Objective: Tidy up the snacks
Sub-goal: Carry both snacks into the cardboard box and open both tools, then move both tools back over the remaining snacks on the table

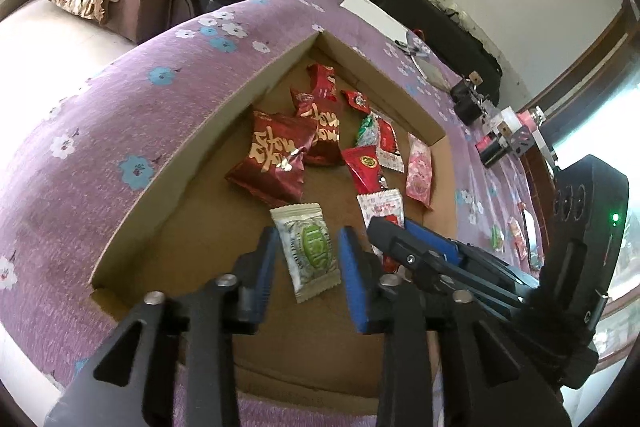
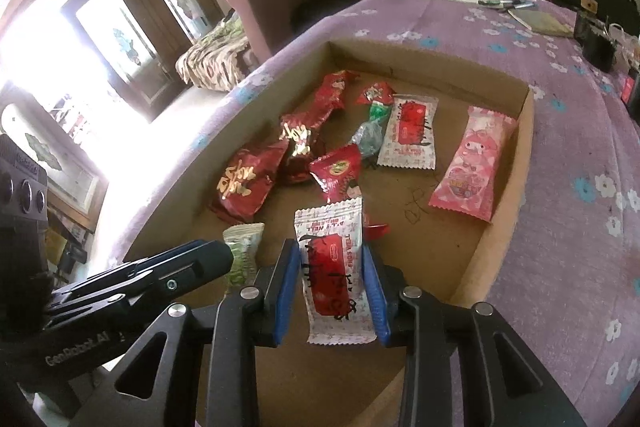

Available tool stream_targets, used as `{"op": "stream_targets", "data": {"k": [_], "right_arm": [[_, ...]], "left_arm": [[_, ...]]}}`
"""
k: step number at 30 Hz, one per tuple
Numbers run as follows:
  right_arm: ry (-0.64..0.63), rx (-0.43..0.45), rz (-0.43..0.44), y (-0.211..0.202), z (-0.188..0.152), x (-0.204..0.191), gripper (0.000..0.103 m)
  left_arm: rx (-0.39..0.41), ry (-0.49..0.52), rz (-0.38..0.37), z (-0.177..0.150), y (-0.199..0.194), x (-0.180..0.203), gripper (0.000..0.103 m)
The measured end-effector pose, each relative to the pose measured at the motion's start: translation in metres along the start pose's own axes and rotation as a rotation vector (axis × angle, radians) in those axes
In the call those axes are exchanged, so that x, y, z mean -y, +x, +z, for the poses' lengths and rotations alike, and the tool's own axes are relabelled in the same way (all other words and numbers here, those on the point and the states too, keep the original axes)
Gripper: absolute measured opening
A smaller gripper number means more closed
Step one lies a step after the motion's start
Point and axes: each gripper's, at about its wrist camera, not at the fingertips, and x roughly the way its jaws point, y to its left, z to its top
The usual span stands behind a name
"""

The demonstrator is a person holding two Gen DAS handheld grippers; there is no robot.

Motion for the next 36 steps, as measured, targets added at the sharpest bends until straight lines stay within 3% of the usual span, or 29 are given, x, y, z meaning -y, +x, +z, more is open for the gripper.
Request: {"op": "stream_targets", "data": {"k": [14, 22, 36], "right_arm": [[-0.001, 0.142, -0.026, -0.063, -0.018, 0.012, 0.040], [0.098, 0.210, -0.071, -0.105, -0.042, 0.066, 0.048], [0.275, 0.273, -0.158, -0.159, -0.093, 0.156, 0.048]], "left_arm": [[0.032, 0.055, 0.017, -0.014, -0.022, 0.029, 0.035], [0.073, 0.243, 0.079, -0.038, -0.035, 0.086, 0.035], [-0.016, 0.473, 0.082, -0.084, -0.017, 0.165, 0.035]]}}
